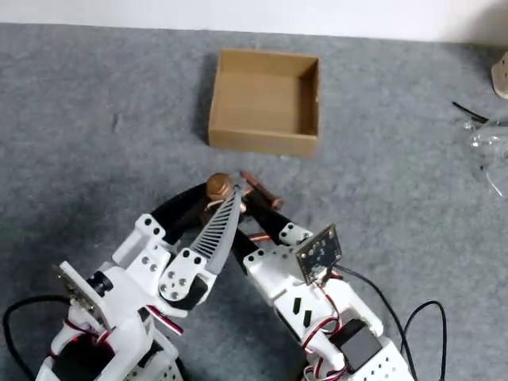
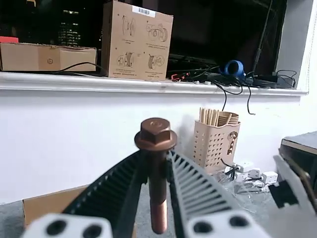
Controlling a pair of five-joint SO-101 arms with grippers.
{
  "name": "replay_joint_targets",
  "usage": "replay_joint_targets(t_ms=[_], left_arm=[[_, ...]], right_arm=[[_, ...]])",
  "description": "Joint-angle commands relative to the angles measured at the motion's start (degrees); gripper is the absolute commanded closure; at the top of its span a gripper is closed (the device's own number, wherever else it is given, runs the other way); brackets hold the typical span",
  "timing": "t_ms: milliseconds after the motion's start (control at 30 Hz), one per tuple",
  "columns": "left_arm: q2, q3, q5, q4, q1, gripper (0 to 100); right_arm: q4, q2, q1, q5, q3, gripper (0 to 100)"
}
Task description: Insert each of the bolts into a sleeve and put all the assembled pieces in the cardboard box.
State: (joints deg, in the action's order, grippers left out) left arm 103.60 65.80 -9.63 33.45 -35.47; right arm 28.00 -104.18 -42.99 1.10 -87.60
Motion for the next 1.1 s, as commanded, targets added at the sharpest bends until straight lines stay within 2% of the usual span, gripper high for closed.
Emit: replay_joint_targets(t_ms=[0,100,200,600,667,833,967,1067], left_arm=[[0.9,0.5,-0.5,0.3,-0.3,99],[0.9,3.6,-0.9,0.1,3.2,99],[0.9,4.2,-1.0,0.4,3.7,99],[0.9,4.3,-1.4,0.4,4.2,99],[0.9,4.6,-4.5,0.4,4.6,99],[0.8,5.4,-14.7,0.4,11.5,99],[0.8,7.3,-15.1,0.4,13.8,99],[0.8,7.4,-15.1,0.4,11.7,99]], right_arm=[[0.0,-1.0,-0.6,0.9,0.7,99.5],[2.3,-1.0,-0.5,1.3,1.2,99.5],[7.3,-1.0,-0.6,5.7,2.7,99.5],[7.8,-1.1,-0.5,4.9,5.6,99.5],[7.8,-1.1,-0.5,4.9,5.6,99.5],[7.8,-1.1,-0.5,4.9,5.6,99.5],[7.8,-1.1,-0.5,4.9,5.6,99.5],[7.8,-1.1,-0.5,4.9,5.6,99.5]])
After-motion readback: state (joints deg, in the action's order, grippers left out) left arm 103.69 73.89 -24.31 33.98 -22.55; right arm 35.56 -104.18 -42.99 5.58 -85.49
